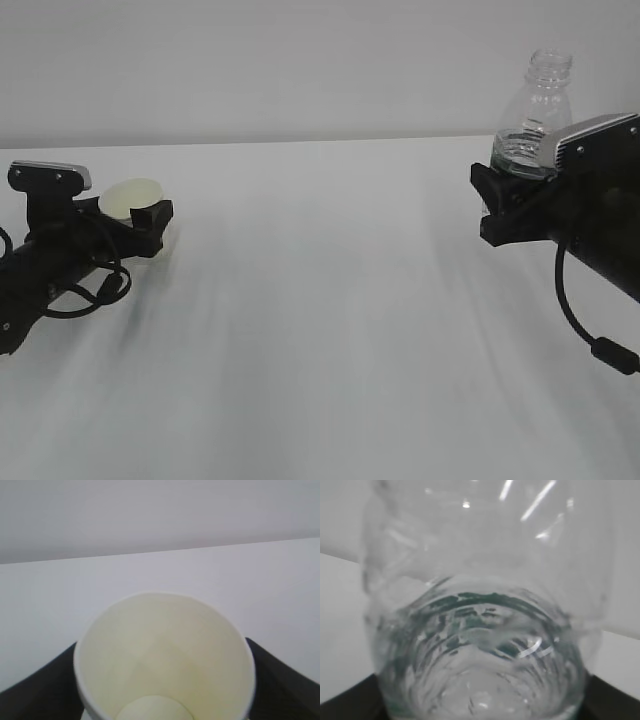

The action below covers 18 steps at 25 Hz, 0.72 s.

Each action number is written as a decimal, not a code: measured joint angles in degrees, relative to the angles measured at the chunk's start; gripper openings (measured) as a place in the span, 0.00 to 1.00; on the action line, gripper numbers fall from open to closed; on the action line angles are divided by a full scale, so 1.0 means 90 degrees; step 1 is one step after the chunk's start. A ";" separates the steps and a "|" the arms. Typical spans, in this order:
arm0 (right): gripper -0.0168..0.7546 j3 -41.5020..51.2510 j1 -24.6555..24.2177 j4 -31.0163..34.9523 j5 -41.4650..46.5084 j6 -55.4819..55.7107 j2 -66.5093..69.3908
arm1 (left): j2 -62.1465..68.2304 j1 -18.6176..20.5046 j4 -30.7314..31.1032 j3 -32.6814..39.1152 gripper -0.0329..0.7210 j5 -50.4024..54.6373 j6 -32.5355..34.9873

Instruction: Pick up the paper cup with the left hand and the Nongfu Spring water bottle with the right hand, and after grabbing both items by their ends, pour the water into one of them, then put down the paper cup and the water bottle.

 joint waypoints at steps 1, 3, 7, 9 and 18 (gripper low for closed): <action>0.63 0.0000 0.0000 0.0000 0.0000 0.0011 0.0000 | 0.0000 0.0000 0.0000 0.0000 0.90 0.0014 0.0000; 0.63 0.0000 0.0000 0.0000 0.0000 0.0011 0.0000 | 0.0000 0.0000 0.0000 0.0000 0.90 0.0093 0.0000; 0.63 0.0000 0.0000 -0.0010 0.0000 0.0024 0.0000 | 0.0010 0.0000 0.0000 0.0000 0.90 0.0215 0.0000; 0.63 0.0000 0.0000 -0.0010 0.0000 0.0024 0.0000 | 0.0027 0.0000 0.0000 0.0000 0.90 0.0263 0.0000; 0.63 0.0000 0.0000 -0.0010 0.0000 0.0024 0.0000 | 0.0266 0.0000 -0.0025 0.0000 0.89 0.0253 0.0000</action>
